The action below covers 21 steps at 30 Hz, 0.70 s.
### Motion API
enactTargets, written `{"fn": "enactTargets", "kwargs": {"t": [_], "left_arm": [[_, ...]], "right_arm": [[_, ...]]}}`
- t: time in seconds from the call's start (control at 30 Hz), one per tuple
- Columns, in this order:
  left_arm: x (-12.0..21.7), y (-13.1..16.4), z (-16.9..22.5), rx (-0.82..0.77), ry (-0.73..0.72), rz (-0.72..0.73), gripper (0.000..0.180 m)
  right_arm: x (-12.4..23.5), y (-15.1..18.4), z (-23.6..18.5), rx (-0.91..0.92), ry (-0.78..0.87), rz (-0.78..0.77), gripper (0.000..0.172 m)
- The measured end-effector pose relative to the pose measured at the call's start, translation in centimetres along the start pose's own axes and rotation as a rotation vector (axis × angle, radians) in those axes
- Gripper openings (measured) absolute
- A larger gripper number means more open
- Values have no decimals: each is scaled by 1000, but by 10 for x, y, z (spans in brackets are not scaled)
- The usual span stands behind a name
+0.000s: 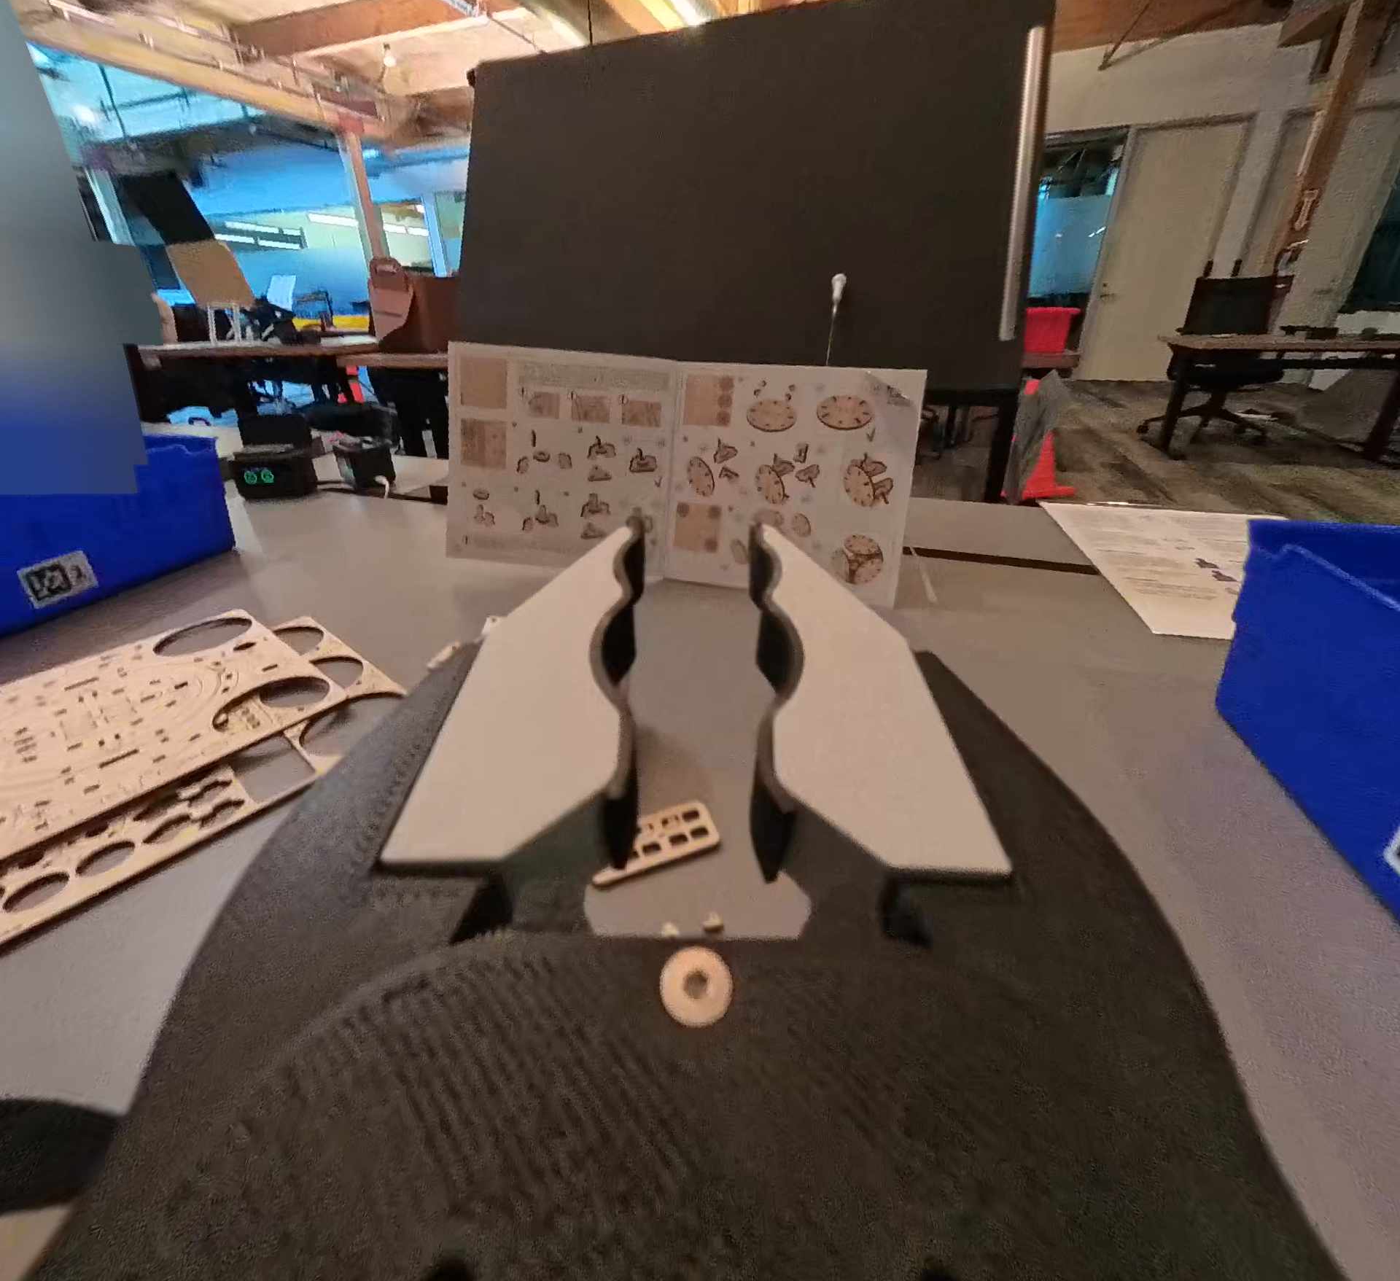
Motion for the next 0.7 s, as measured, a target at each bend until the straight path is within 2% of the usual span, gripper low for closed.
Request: {"fn": "enactTargets", "kwargs": {"t": [0.17, 0.27, 0.4, 0.57, 0.7], "left_arm": [[0, 0, 2, -28, -25, 2, 0], [0, 0, -1, 7, -4, 0, 0], [0, 2, -13, 118, 90, -11, 0], [9, 5, -41, 318, 173, 45, 0], [7, 11, -72, 489, 204, 84, 0]], "right_arm": [[22, 15, 3, 61, -95, -217, 32], [37, 18, 1, 55, -198, -227, 33], [54, 15, 4, 33, -243, -256, 1], [78, 8, 7, 62, -260, -262, 0], [78, 11, 20, 70, -133, -255, 0]]}}
Point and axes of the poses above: each gripper's, where its closed fingertips meet, x back along the fingers, y out of its underside, z = x × y across the jaws, the point moved 9 cm from there along x, back along the fingers, and after that the axes turned 6 degrees about x, right-handed, at the moved point
